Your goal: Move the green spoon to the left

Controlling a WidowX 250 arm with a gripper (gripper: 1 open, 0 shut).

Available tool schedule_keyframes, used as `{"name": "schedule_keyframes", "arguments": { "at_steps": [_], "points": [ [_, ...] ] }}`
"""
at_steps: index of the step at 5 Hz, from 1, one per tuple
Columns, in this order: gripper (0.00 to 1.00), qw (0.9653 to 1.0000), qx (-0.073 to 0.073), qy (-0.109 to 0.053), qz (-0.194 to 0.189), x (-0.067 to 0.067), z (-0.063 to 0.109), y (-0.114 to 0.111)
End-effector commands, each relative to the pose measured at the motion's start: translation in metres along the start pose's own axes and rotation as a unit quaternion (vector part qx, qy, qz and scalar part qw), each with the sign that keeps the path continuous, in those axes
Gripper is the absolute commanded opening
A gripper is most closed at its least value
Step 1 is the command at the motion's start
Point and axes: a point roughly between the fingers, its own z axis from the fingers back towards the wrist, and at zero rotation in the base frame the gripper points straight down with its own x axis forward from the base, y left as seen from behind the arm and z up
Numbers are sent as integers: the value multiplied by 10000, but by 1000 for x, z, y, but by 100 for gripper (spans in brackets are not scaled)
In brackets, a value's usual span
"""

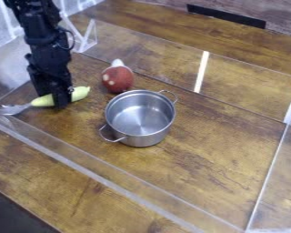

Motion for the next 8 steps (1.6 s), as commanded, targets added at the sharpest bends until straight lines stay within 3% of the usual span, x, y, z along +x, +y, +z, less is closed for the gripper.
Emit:
{"name": "schedule_keyframes", "arguments": {
  "at_steps": [1, 3, 5, 8],
  "points": [
    [0, 9992, 142, -242, 271, 7, 16, 20],
    [0, 9967, 81, -254, 773, -8, 10, 53],
    [0, 9955, 39, -234, 918, -7, 9, 76],
    [0, 9993, -37, -137, 346, 0, 9, 76]
  ]
}}
